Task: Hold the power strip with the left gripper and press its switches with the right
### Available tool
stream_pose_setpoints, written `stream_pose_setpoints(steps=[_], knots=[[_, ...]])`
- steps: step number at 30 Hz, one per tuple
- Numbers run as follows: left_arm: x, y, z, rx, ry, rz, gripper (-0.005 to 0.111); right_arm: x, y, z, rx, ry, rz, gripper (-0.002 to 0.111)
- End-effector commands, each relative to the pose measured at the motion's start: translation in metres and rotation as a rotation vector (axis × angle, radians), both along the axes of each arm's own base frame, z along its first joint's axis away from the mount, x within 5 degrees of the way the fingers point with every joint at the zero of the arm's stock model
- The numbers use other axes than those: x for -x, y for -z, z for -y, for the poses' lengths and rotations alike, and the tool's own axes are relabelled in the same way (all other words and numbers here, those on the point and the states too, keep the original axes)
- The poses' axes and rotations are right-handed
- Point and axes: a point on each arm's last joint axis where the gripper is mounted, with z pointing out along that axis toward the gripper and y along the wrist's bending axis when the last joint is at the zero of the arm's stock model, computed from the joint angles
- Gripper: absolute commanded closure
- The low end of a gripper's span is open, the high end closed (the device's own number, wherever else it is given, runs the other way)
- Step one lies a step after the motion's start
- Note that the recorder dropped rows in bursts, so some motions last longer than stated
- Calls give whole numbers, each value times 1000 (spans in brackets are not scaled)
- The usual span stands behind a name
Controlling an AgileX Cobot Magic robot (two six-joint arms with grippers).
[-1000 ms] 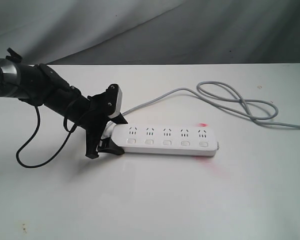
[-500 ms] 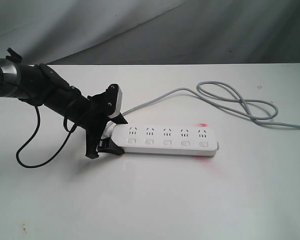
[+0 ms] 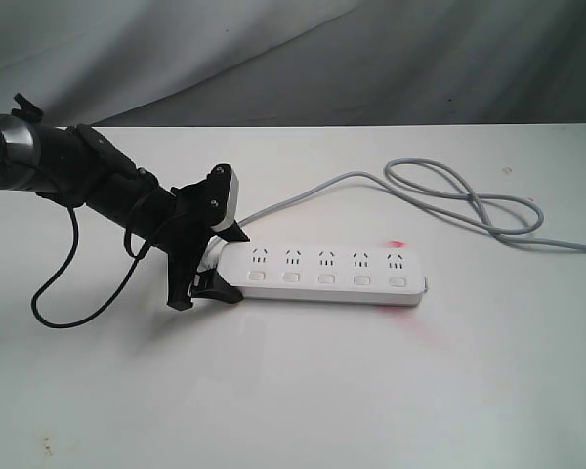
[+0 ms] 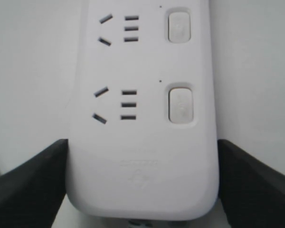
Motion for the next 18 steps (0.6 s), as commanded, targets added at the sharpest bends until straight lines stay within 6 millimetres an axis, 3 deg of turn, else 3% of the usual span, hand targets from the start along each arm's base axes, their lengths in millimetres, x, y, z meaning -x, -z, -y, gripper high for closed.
stream_pose_setpoints(steps=[1, 3, 5, 7, 9, 10, 12, 15, 18], knots=[[0, -1, 3, 5, 1, 6, 107, 0, 0, 1, 3, 10, 14, 108], [0, -1, 3, 6, 2, 5, 106, 0, 0, 1, 3, 10, 14, 108], [1, 0, 1, -21, 29, 8, 99, 0, 0, 1, 3, 10, 14, 108], [2, 1, 0, -45, 58, 9, 78, 0, 0, 1, 3, 10, 14, 108], [2, 1, 0, -43, 55, 8, 47, 0, 0, 1, 3, 10, 14, 108], [2, 1, 0, -40, 48, 4, 27, 0, 0, 1, 3, 10, 14, 108], [1, 1, 0, -34, 23, 0, 7, 0, 0, 1, 3, 10, 14, 108], [1, 0, 0, -31, -8, -21, 3, 0, 0, 1, 3, 10, 14, 108], [0, -24, 0, -7, -87, -18, 4, 0, 0, 1, 3, 10, 14, 108]])
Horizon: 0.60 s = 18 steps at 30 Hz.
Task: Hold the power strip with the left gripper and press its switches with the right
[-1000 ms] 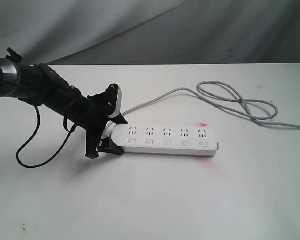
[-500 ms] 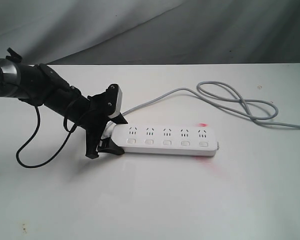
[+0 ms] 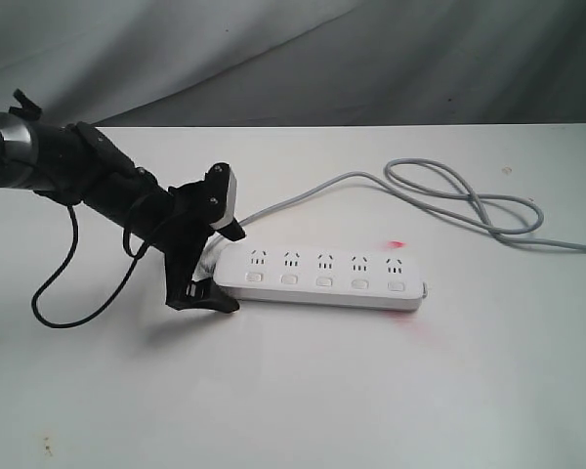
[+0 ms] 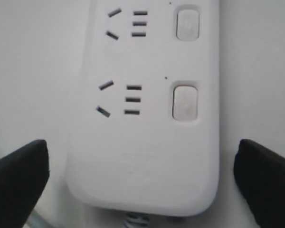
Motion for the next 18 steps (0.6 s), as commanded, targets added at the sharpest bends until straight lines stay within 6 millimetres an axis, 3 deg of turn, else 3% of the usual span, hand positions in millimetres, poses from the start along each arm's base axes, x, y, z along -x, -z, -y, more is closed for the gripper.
stream_pose_setpoints(steps=[1, 2, 3, 4, 5, 6, 8, 15, 18], knots=[[0, -44, 1, 17, -64, 60, 4, 0, 0, 1, 3, 10, 14, 108], [1, -59, 1, 23, -64, 95, 4, 0, 0, 1, 3, 10, 14, 108], [5, -91, 1, 37, -65, 171, 4, 0, 0, 1, 3, 10, 14, 108], [8, -108, 0, 48, -69, 209, 5, 0, 0, 1, 3, 10, 14, 108], [15, -137, -1, 66, -83, 268, 9, 0, 0, 1, 3, 10, 14, 108], [19, -151, -1, 76, -89, 297, 14, 0, 0, 1, 3, 10, 14, 108], [27, -174, -2, 90, -93, 348, 29, 0, 0, 1, 3, 10, 14, 108], [63, -244, -8, 165, -188, 448, 107, 0, 0, 0, -1, 9, 14, 108], [79, -268, -10, 244, -295, 422, 106, 0, 0, 0, -1, 9, 14, 108]])
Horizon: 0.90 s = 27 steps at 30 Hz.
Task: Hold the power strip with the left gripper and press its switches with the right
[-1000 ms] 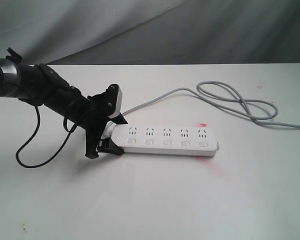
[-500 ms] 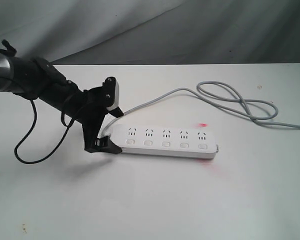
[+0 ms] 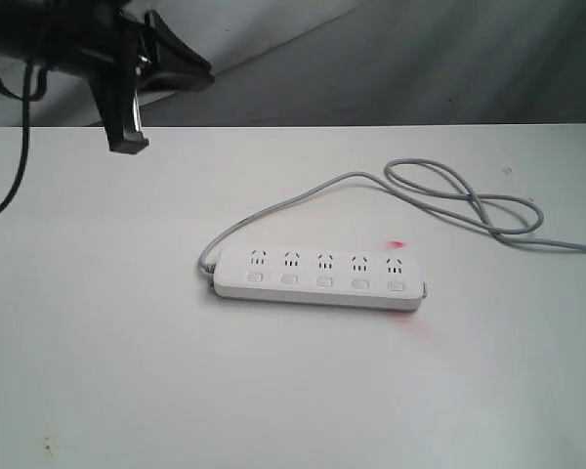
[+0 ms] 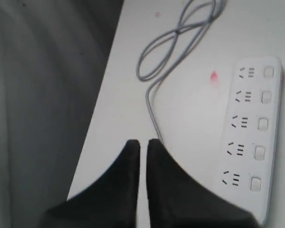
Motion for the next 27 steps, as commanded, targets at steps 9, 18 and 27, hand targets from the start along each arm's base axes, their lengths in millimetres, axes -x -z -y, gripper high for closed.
stream_pose_setpoints(steps=[9, 18, 27], knots=[[66, -89, -10, 639, -454, -289, 107, 0, 0, 0, -4, 10, 14, 108], [101, -123, -29, 998, -759, -391, 107, 0, 0, 0, -4, 10, 14, 108], [157, -175, -52, 1073, -700, 32, 107, 0, 0, 0, -4, 10, 14, 108]])
